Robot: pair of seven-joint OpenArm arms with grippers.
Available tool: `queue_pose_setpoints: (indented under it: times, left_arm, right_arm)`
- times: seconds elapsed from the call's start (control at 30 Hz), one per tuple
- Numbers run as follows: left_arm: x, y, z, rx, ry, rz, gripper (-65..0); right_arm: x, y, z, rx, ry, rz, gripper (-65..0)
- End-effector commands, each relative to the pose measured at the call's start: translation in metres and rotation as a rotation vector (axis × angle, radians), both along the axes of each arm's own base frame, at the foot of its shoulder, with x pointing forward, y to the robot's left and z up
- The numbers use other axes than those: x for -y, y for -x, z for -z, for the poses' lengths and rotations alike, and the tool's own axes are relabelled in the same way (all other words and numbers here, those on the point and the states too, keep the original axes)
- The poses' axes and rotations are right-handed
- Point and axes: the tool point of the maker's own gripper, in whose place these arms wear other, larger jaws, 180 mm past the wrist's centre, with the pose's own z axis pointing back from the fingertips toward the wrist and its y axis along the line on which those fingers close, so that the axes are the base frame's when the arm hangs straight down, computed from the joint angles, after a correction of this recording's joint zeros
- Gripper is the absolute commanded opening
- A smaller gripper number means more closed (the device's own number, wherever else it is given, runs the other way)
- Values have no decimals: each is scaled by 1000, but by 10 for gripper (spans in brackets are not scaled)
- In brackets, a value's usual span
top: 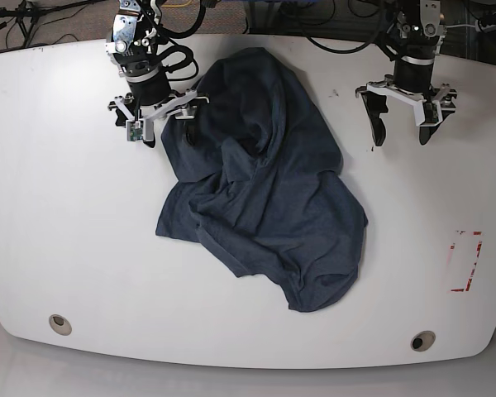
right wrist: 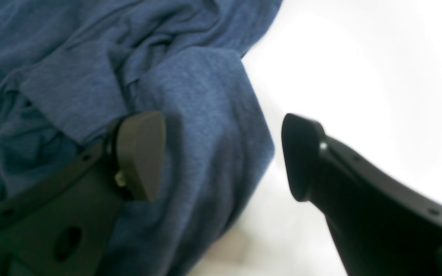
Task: Fold the T-shirt properly
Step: 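Grasp the T-shirt edge nearest the right gripper with the right gripper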
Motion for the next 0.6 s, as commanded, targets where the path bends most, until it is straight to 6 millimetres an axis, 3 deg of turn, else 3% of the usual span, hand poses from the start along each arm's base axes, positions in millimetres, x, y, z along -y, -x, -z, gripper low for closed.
queue_pose_setpoints:
  times: [0.0, 0.57]
  left_arm:
    - [0, -5, -11, 43, -4, 1, -151]
    - [3, -7, -25, 80, -8, 8, -147]
  right_arm:
    - [4, -4, -3, 21, 0, 17, -201]
    - [-2, -2, 36, -73, 8, -23, -210]
